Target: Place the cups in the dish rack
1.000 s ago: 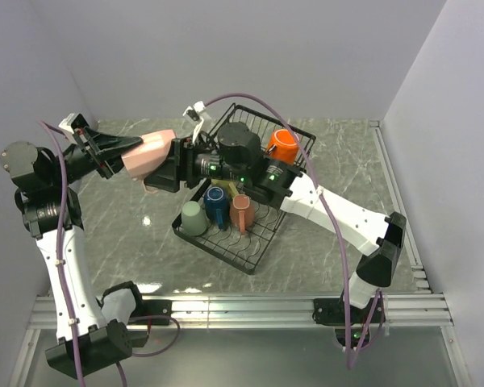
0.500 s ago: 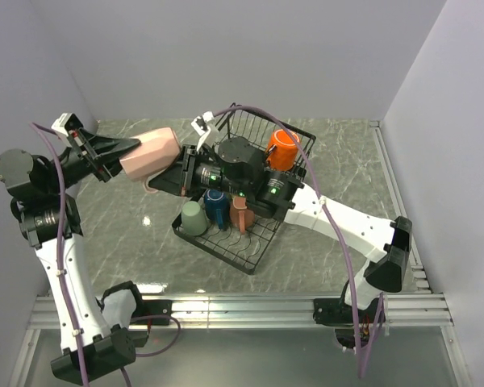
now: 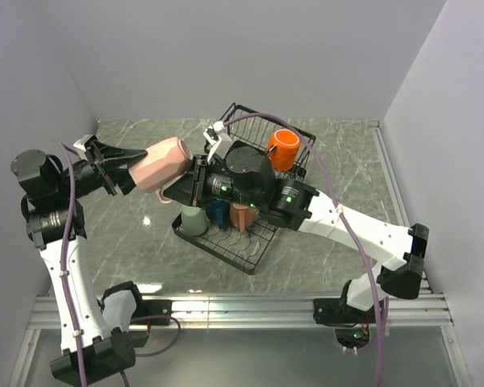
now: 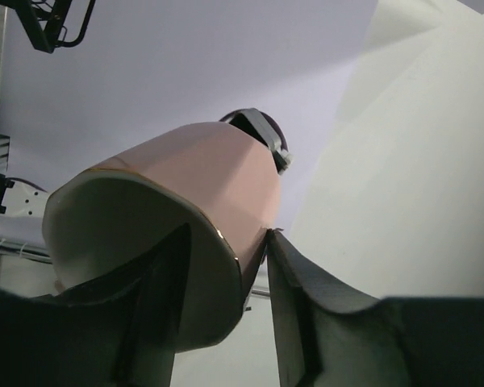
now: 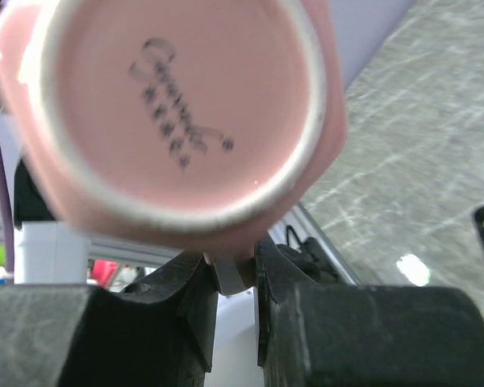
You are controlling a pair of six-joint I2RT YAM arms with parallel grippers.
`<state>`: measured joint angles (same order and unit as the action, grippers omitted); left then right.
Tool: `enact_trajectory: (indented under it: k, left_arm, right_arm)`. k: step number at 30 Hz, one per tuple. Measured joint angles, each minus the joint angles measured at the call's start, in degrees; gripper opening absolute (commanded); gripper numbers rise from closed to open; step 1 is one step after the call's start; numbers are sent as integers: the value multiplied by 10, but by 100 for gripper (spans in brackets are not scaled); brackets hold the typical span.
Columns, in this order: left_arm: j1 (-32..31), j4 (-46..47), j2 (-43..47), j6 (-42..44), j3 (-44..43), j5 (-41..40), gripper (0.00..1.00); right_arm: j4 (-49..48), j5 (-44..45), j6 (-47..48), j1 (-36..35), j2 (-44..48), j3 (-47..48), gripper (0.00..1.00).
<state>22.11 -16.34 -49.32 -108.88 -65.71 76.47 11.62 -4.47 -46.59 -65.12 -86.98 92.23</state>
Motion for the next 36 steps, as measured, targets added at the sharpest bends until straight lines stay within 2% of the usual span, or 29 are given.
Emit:
enact_trajectory:
  k: [7,14,20,24,28,31,33,36]
  left_arm:
    - [-4,-97,-35,109,0,12,53]
    - [-4,-37,-21,76,63,13,53]
    - [-4,-32,-20,75,67,13,53]
    - [-4,-39,-23,86,60,13,52]
    - [-3,-64,-34,111,29,13,52]
    - [-2,-89,-35,138,9,13,53]
    - [-1,-116,-35,160,0,12,53]
    - [0,-191,-36,220,-18,6,53]
  right_arm:
    - [61,44,17,9,34,0,0]
    - [80,89,23,63,93,-3,0]
    - [101,161,23,119,126,14,0]
    - [213,246,22,143,73,123,0]
    - [375,339,1,152,-57,338,0]
    - [458,383,-21,152,-144,454,0]
    - [509,402,-38,152,-181,482,0]
    - [563,410,-57,155,-198,453,0]
